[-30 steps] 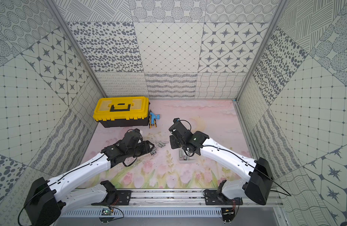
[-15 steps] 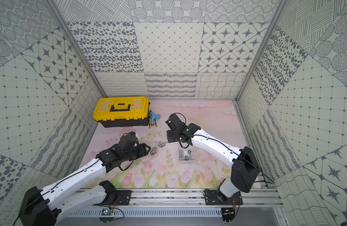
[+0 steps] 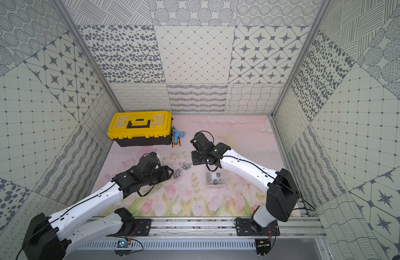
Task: Put the socket on the desktop into the storage box
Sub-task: Pick up the socket head at the center of the board.
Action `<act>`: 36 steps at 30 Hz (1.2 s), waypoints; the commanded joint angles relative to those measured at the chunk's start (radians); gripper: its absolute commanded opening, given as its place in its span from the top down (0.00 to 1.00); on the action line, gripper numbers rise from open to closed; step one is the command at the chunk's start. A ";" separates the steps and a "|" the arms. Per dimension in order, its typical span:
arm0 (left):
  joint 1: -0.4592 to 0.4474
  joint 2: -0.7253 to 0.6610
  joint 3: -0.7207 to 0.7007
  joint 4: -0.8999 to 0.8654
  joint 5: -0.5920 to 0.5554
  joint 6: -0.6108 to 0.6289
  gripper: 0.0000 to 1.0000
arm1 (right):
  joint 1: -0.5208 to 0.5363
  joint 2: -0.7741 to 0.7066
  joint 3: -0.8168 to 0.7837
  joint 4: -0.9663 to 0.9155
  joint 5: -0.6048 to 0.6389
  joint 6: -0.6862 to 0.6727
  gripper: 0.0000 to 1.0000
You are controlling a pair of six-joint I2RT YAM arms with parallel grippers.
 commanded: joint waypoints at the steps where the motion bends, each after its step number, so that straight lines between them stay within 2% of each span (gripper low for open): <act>1: 0.006 -0.008 -0.008 0.023 0.004 -0.017 0.38 | 0.004 0.017 0.022 0.014 0.004 -0.005 0.57; 12: 0.006 0.024 -0.012 0.029 0.038 -0.034 0.39 | 0.002 0.029 -0.018 0.011 0.047 -0.013 0.59; 15: 0.006 0.035 -0.014 0.033 0.040 -0.036 0.38 | -0.001 0.043 -0.019 0.027 0.020 -0.032 0.59; 20: 0.006 0.026 -0.032 0.049 0.021 -0.041 0.38 | 0.010 0.139 0.047 0.026 -0.048 -0.090 0.61; 25: 0.007 0.030 -0.014 0.028 0.024 -0.022 0.38 | 0.024 0.293 0.150 -0.010 0.024 -0.185 0.61; 28: 0.009 0.025 -0.012 0.017 0.018 -0.011 0.38 | 0.024 0.375 0.198 -0.015 0.015 -0.226 0.61; 36: 0.016 -0.008 -0.053 0.019 0.009 -0.021 0.37 | -0.010 0.492 0.260 -0.035 0.020 -0.241 0.57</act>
